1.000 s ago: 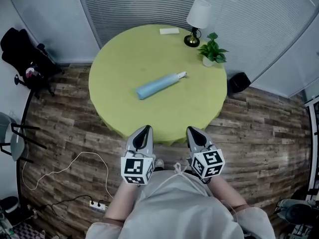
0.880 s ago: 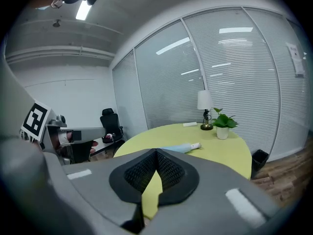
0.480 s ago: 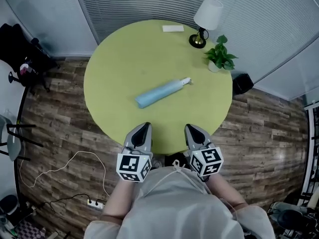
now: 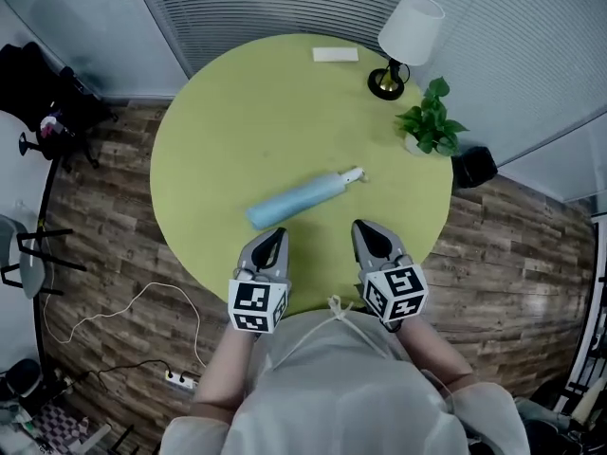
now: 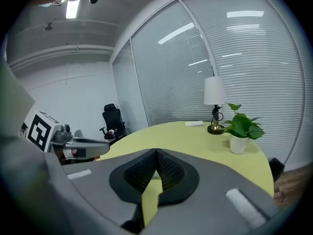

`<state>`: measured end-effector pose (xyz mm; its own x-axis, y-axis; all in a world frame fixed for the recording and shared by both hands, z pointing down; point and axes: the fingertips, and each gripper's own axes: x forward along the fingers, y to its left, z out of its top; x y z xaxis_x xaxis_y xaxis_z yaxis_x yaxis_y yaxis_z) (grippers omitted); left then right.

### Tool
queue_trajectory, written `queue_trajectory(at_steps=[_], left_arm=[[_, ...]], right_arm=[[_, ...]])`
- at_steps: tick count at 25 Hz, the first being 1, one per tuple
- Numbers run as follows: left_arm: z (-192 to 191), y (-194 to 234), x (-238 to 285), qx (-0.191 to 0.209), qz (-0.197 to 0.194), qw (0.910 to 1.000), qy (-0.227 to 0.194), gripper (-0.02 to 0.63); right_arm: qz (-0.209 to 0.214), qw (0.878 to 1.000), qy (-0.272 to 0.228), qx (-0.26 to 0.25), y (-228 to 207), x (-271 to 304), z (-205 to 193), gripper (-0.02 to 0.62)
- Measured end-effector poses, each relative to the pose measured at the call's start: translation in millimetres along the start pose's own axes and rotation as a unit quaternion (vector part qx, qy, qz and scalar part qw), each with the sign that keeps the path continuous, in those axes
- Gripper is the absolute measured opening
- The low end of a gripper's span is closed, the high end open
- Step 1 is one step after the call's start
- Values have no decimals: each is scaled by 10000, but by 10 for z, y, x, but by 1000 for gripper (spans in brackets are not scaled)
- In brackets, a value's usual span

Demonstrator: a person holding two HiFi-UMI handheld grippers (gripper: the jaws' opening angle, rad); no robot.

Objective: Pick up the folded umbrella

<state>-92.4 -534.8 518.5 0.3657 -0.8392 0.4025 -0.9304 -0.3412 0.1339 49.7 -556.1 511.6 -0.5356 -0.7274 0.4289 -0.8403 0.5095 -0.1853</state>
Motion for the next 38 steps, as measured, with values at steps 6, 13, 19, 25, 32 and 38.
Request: queue_trajectory(at_steps=[6, 13, 19, 25, 32, 38], left_arm=[[-234, 76, 624, 444, -276, 9947, 885, 107], [-612, 144, 1189, 1475, -888, 9628, 2083, 376], [-917, 247, 1584, 2068, -1040, 9305, 2840, 420], [-1170, 221, 1891, 2208, -1459, 8961, 3563, 469], [-1432, 190, 2058, 2682, -1698, 8453, 4297, 416], [-1542, 220, 2102, 2774, -1801, 8231, 4617, 336]], right_arm=[[116, 9994, 306, 117, -376, 378, -76, -2], [313, 9981, 438, 293, -505, 656, -159, -2], [474, 9963, 574, 439, -564, 809, -278, -2], [482, 9951, 672, 542, -687, 928, -349, -2], [433, 9936, 741, 737, -757, 990, -415, -2], [300, 9913, 818, 985, -870, 999, -496, -2]])
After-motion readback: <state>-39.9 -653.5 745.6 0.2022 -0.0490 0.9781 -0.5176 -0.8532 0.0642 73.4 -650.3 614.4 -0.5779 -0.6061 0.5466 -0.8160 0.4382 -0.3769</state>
